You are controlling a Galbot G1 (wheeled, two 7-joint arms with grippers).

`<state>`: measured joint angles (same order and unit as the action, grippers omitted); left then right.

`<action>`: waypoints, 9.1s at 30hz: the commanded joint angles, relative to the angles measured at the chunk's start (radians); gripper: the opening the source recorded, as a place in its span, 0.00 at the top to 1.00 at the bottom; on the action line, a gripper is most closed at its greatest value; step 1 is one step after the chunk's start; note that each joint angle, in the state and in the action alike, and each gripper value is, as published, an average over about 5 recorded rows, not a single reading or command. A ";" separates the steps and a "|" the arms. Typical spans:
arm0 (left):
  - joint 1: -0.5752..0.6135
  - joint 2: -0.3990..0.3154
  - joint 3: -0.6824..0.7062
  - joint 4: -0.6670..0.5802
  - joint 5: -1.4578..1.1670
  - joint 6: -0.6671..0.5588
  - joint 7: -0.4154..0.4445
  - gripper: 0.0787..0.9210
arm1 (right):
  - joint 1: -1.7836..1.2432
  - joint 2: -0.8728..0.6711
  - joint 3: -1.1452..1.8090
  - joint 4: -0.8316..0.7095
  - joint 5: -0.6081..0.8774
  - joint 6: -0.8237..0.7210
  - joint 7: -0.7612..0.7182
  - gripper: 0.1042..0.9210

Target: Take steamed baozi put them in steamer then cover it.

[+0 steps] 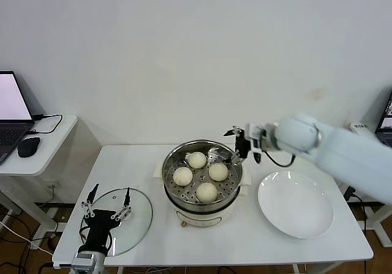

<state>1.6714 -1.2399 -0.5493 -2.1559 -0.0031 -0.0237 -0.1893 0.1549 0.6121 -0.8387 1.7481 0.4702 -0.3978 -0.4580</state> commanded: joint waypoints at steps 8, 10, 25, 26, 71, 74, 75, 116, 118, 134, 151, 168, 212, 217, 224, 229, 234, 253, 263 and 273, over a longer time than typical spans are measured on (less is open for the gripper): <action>0.021 -0.027 0.024 0.041 0.043 -0.026 -0.010 0.12 | -1.416 0.269 1.387 0.144 -0.265 0.492 0.375 0.12; 0.023 -0.030 0.037 0.044 0.059 -0.018 -0.015 0.12 | -1.487 0.364 1.475 0.134 -0.306 0.535 0.343 0.12; 0.012 -0.015 -0.017 0.249 0.714 -0.114 -0.126 0.12 | -1.747 0.820 1.895 0.164 -0.389 0.596 0.204 0.12; 0.017 -0.010 -0.037 0.267 0.788 -0.128 -0.138 0.12 | -1.762 0.826 1.898 0.162 -0.396 0.598 0.206 0.12; -0.172 0.154 -0.054 0.575 1.173 -0.150 -0.118 0.12 | -1.818 0.961 1.864 0.137 -0.493 0.670 0.213 0.12; -0.188 0.156 -0.050 0.582 1.172 -0.149 -0.112 0.12 | -1.819 0.963 1.862 0.132 -0.498 0.673 0.213 0.12; -0.193 0.156 -0.048 0.584 1.173 -0.149 -0.111 0.12 | -1.819 0.963 1.861 0.131 -0.499 0.674 0.213 0.12; -0.294 0.111 -0.023 0.680 1.165 -0.191 -0.130 0.77 | -1.842 0.965 1.811 0.132 -0.552 0.711 0.205 0.12; -0.275 0.116 -0.032 0.653 1.149 -0.189 -0.132 0.84 | -1.845 0.964 1.807 0.135 -0.554 0.713 0.205 0.12; -0.175 0.236 -0.121 0.224 0.961 0.113 0.087 0.94 | -1.861 0.960 1.748 0.139 -0.582 0.735 0.215 0.12; -0.528 0.363 0.302 0.097 0.889 0.312 0.247 0.94 | -1.827 0.965 1.704 0.106 -0.658 0.746 0.278 0.12; -0.820 0.044 0.665 0.228 1.255 0.523 0.452 0.94 | -1.778 0.967 1.677 0.042 -0.788 0.734 0.349 0.12; -0.789 -0.128 0.719 0.357 1.405 0.557 0.516 0.94 | -1.777 0.969 1.648 0.007 -0.822 0.729 0.350 0.12; -0.780 -0.130 0.711 0.358 1.410 0.552 0.508 0.94 | -1.778 0.968 1.645 0.007 -0.824 0.729 0.349 0.12; -0.752 -0.138 0.699 0.355 1.421 0.542 0.489 0.94 | -1.780 0.968 1.638 0.009 -0.827 0.730 0.347 0.12; -0.734 -0.143 0.689 0.342 1.430 0.532 0.479 0.94 | -1.783 0.968 1.632 0.012 -0.828 0.731 0.346 0.12; -0.706 -0.132 0.675 0.306 1.422 0.529 0.459 0.89 | -1.785 0.967 1.626 0.015 -0.831 0.731 0.346 0.12; -0.416 0.033 0.508 -0.053 1.066 0.443 0.233 0.27 | -1.806 0.965 1.608 0.054 -0.785 0.722 0.336 0.12; -0.103 0.045 0.095 0.010 0.072 -0.169 -0.106 0.12 | -1.876 0.922 1.563 0.127 -0.695 0.728 0.327 0.12; 0.117 0.085 -0.049 0.040 -0.287 -0.138 -0.074 0.12 | -1.981 0.825 1.541 0.198 -0.570 0.711 0.313 0.12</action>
<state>1.5044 -1.1979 -0.3595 -2.1325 0.3305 0.0037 -0.1747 -1.7333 1.5159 0.7195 1.8819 -0.2229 0.3231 -0.1388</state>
